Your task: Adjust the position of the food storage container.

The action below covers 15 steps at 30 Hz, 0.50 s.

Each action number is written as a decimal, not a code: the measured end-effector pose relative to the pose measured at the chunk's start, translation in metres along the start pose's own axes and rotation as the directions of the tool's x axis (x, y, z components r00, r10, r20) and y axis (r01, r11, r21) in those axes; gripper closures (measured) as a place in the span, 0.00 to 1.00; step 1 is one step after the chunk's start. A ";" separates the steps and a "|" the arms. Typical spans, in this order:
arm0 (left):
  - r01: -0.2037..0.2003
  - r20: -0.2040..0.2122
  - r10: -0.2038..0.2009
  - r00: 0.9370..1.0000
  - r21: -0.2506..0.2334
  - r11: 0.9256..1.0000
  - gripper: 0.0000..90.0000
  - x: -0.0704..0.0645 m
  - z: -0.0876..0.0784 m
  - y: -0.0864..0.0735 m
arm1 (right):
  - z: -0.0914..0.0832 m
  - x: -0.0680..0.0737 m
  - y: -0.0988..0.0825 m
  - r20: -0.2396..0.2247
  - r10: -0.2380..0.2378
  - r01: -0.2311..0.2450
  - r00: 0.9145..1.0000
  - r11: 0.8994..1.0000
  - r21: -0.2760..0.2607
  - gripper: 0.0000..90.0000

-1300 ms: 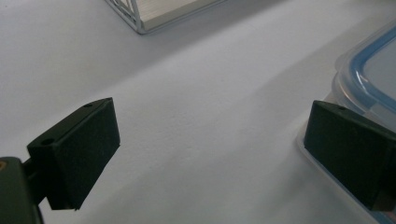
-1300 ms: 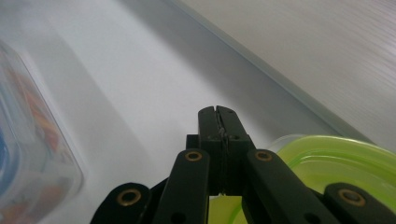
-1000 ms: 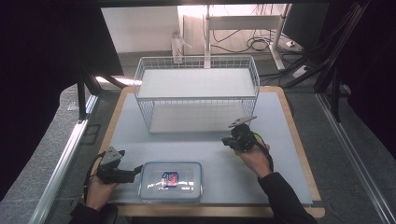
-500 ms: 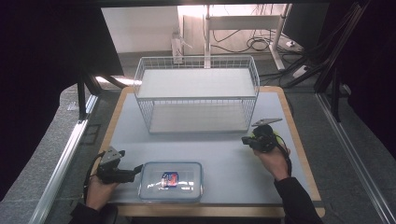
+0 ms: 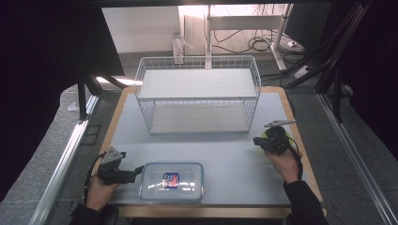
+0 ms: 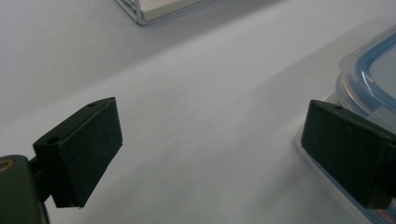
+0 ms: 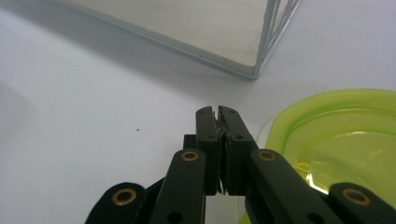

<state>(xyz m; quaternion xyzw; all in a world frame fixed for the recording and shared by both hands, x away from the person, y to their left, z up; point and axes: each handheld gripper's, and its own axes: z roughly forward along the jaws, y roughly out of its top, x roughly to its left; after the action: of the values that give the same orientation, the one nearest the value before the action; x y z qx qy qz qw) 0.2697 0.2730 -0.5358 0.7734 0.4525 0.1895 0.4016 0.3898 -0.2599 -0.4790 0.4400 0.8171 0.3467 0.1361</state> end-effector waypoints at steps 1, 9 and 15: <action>0.010 0.004 -0.010 1.000 0.005 1.000 0.06 0.000 0.000 0.000 | 0.000 0.000 0.000 0.000 0.000 0.000 1.000 1.000 0.000 0.96; 0.031 0.060 -0.030 0.998 -0.010 0.999 0.25 0.002 -0.018 -0.001 | -0.013 0.024 -0.008 -0.021 -0.090 0.089 0.996 0.995 -0.038 0.91; 0.064 0.174 -0.061 0.983 -0.011 0.998 0.45 -0.004 -0.037 -0.009 | -0.022 0.045 -0.015 -0.050 -0.133 0.130 0.990 0.989 -0.064 0.90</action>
<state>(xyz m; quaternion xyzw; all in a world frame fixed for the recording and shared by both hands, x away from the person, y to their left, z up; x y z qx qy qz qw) 0.2386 0.2883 -0.5200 0.7690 0.4382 0.1124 0.4517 0.3425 -0.2388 -0.4696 0.3713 0.8367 0.3735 0.1499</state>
